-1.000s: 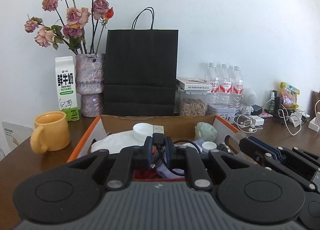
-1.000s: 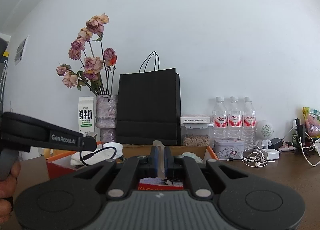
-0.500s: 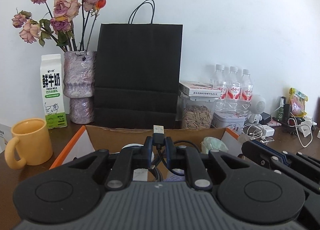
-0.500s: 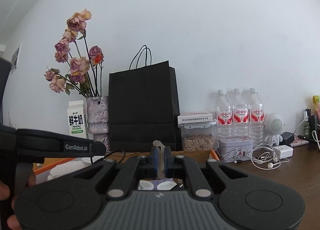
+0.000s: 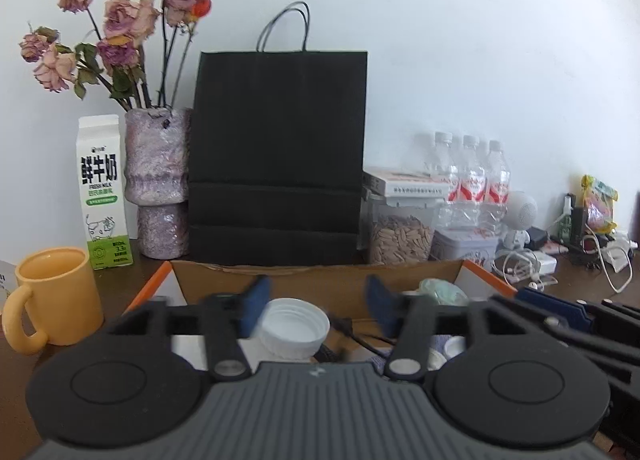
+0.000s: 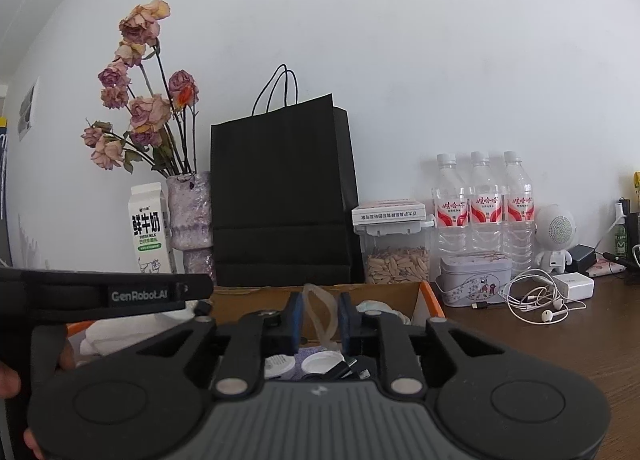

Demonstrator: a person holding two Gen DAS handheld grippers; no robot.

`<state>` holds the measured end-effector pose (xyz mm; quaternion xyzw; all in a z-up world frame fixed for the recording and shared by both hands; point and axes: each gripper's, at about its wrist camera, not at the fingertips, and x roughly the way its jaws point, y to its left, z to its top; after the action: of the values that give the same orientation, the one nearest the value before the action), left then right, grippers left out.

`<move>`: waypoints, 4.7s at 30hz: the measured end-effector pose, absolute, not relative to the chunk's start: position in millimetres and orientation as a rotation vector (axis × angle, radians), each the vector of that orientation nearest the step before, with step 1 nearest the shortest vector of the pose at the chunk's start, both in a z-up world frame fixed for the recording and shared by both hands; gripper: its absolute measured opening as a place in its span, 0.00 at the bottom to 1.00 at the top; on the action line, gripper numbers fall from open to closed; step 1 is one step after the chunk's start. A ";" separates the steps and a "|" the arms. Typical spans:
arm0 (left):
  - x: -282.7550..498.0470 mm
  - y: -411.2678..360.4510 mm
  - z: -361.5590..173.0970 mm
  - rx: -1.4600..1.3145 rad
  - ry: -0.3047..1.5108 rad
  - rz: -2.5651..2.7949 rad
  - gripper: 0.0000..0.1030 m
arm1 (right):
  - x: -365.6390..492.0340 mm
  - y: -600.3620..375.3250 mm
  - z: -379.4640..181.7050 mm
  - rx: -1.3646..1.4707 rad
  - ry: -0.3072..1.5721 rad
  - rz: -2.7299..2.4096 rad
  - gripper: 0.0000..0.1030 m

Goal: Organize objects
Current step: 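Withdraw both tools from the red box back over the table, then grasp the beige block with right tool, then grasp the small white piece with left tool while right tool holds the block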

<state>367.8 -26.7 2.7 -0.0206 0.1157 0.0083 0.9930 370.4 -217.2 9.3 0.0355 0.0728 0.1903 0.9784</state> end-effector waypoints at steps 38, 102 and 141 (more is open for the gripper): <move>340.9 -3.4 -3.9 -0.094 0.148 0.112 1.00 | 358.5 -219.7 12.9 0.074 0.110 0.347 1.00; 234.8 6.2 -32.0 -0.185 0.549 -0.026 1.00 | 258.8 -286.2 24.9 0.334 0.376 0.390 0.21; 260.9 -85.0 -44.2 0.056 0.640 -0.174 0.27 | 261.6 -280.7 15.0 0.299 0.437 0.327 0.22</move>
<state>260.9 -85.0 -44.2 0.0273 0.3139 -0.0854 0.9452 261.6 -280.7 15.0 0.1470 0.2148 0.1609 0.9520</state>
